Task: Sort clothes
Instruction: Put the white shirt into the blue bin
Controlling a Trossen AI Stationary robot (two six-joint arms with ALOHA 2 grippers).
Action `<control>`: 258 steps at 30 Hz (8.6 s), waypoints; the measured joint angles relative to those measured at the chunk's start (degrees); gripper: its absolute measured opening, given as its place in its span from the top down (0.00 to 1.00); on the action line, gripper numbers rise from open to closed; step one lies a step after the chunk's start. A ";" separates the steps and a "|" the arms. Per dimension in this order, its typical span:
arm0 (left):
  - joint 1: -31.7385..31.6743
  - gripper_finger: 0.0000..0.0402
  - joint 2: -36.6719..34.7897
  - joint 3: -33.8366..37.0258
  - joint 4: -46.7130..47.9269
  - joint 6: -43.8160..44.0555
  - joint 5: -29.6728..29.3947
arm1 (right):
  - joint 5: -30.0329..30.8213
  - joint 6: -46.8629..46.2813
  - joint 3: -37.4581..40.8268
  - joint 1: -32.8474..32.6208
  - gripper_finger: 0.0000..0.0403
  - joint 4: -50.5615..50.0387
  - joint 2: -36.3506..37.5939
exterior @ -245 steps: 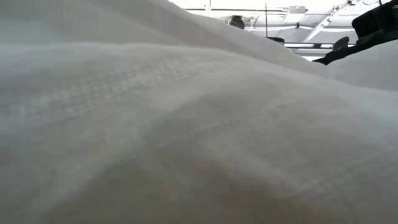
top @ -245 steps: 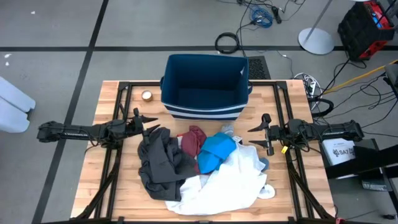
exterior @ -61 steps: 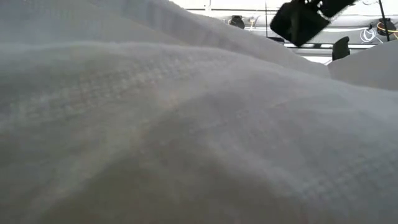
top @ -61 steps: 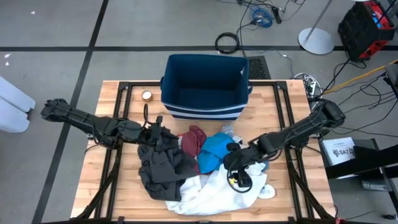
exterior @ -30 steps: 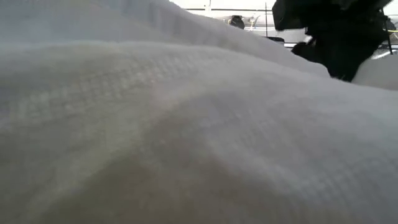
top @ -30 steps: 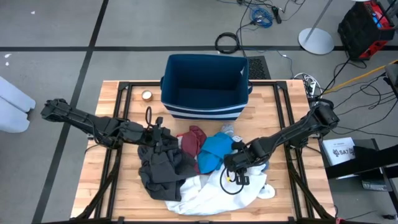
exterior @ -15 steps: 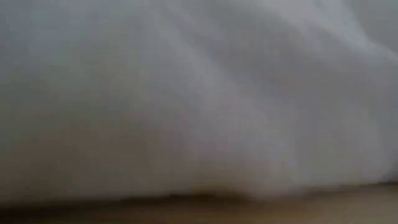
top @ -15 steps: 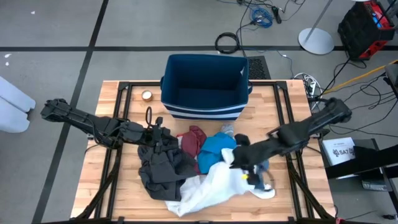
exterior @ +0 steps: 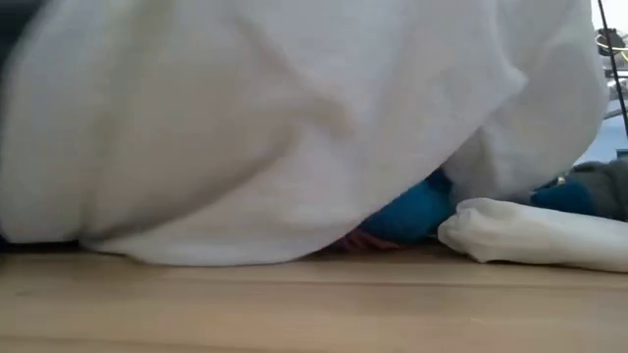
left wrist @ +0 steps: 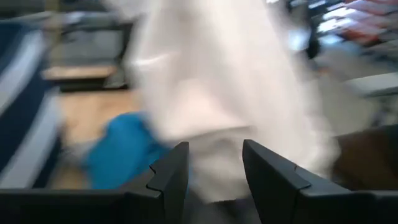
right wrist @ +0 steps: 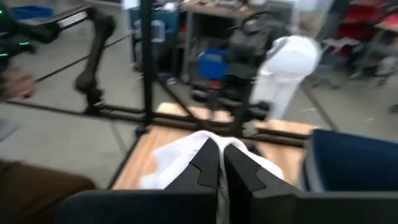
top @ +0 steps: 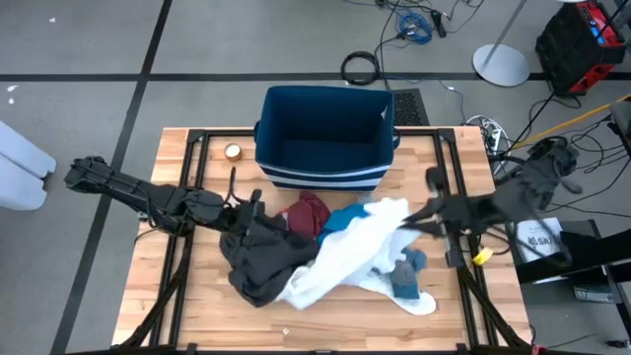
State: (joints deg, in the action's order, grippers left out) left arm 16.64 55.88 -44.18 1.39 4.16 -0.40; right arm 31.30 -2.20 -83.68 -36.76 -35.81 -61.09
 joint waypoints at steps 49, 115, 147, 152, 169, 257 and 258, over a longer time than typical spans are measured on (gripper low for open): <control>9.40 0.60 27.97 0.02 -28.03 -20.75 -5.22 | 10.71 -0.15 0.00 4.22 1.00 1.31 -1.08; 4.51 0.58 40.39 -27.21 1.47 -9.25 -14.12 | -4.30 43.85 -17.33 -4.23 1.00 44.92 -3.34; -2.43 0.97 58.72 -27.26 -12.12 7.48 -1.45 | 18.61 18.78 -17.27 -4.19 1.00 0.46 -3.16; -1.59 0.99 51.71 -27.19 -5.44 5.83 4.04 | 26.38 1.37 -11.64 -4.19 1.00 -14.10 -1.42; -1.41 1.00 27.63 -27.26 4.99 1.03 3.65 | 16.13 -13.16 38.02 -2.89 1.00 37.23 1.76; -8.92 0.64 22.21 -27.28 24.51 -5.16 3.82 | -0.24 -19.07 1.71 5.55 0.99 -13.43 -30.20; -8.92 0.64 21.34 -27.28 25.73 -5.73 2.16 | 1.29 -18.55 -0.60 5.32 0.99 -16.01 -30.18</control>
State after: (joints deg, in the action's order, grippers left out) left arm 7.73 77.21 -71.46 27.13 -1.56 1.76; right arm 32.59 -20.75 -84.28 -31.44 -51.83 -91.27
